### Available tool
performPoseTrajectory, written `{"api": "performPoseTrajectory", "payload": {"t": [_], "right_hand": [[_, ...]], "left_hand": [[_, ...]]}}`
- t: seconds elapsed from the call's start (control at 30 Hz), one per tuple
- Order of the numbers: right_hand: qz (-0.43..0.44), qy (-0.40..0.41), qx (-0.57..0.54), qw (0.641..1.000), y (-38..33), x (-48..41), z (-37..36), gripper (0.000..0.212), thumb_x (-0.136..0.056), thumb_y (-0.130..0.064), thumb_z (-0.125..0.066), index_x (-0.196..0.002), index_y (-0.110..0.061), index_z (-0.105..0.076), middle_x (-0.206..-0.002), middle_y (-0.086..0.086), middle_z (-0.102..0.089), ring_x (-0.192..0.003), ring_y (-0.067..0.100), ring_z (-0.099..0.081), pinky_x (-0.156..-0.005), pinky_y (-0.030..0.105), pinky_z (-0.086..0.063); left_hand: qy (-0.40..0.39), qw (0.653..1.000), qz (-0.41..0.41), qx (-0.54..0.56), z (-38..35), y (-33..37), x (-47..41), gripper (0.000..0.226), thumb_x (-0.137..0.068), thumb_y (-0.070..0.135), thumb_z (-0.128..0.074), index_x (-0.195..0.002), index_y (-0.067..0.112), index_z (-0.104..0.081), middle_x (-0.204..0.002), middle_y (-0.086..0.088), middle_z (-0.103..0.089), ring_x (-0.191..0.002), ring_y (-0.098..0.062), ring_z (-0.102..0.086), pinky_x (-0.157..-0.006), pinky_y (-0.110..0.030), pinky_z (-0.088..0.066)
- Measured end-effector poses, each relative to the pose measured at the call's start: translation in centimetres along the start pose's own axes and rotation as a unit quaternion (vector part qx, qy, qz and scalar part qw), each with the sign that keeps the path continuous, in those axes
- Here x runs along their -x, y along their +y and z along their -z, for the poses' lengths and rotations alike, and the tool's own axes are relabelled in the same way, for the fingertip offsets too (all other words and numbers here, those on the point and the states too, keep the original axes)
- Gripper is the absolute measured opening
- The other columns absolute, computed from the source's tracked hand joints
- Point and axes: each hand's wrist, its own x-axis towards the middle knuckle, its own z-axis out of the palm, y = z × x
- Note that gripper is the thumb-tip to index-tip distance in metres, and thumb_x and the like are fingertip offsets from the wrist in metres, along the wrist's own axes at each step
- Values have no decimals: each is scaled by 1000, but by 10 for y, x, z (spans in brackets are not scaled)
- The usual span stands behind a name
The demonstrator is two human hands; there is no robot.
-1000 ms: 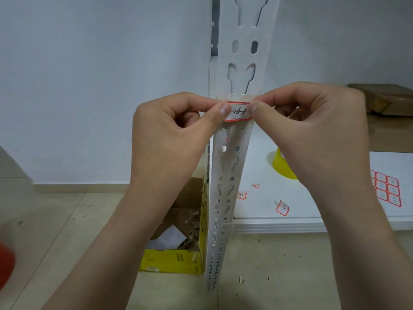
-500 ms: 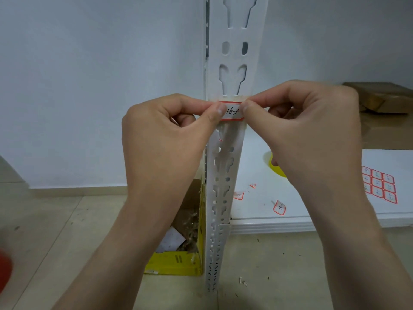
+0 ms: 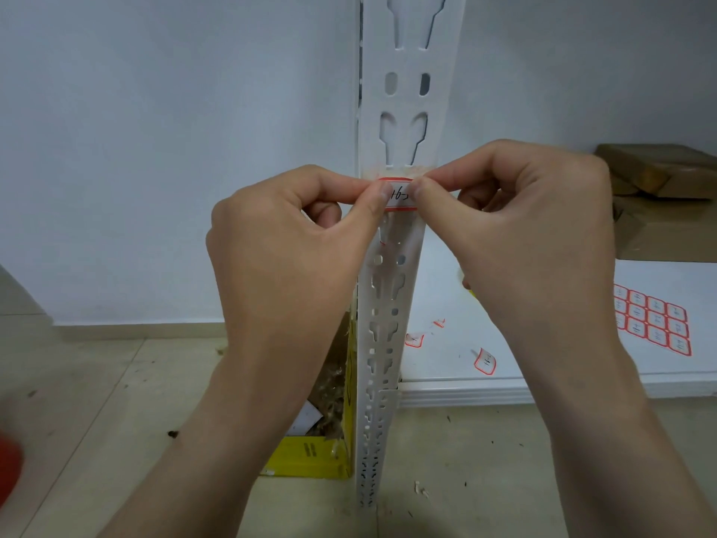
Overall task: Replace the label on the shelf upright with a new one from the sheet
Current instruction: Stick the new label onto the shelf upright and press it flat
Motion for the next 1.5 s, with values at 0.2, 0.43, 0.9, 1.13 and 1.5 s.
{"api": "performPoseTrajectory", "payload": {"t": [0.2,0.43,0.9,1.13,1.5], "right_hand": [[-6,20,9,1000,-2,0,-2,17,-82,-35,-79,-69,-41,-69,-48,-13,-55,-46,15,-61,-50,34,-56],[-29,25,3,999,0,0,-4,18,-80,-37,-79,-65,-40,-69,-47,-13,-54,-47,13,-56,-54,45,-61],[2,35,20,999,3,0,-6,16,-82,-37,-79,-69,-38,-69,-47,-15,-52,-46,8,-50,-54,22,-40],[-2,29,27,999,3,1,-5,14,-82,-42,-78,-71,-38,-70,-51,-12,-55,-48,8,-50,-55,21,-38],[-26,38,24,999,3,0,-1,20,-80,-48,-80,-78,-35,-65,-58,-6,-62,-48,8,-51,-55,21,-39]], "left_hand": [[6,1000,12,-12,-1,1,-2,13,-87,48,-83,-79,40,-76,-47,14,-43,-47,-10,-38,-56,-28,-35],[24,998,18,-54,-1,5,0,14,-86,52,-83,-79,40,-78,-47,15,-44,-45,-9,-40,-56,-24,-34],[12,996,31,-82,4,8,-1,18,-86,61,-78,-81,44,-77,-49,15,-47,-46,-10,-41,-59,-27,-38],[-17,995,52,-88,7,8,-5,20,-86,67,-76,-78,48,-73,-48,15,-49,-47,-11,-44,-61,-27,-41],[-9,993,69,-92,10,5,-9,34,-81,67,-81,-70,38,-68,-50,16,-52,-48,-6,-46,-57,-26,-42]]}}
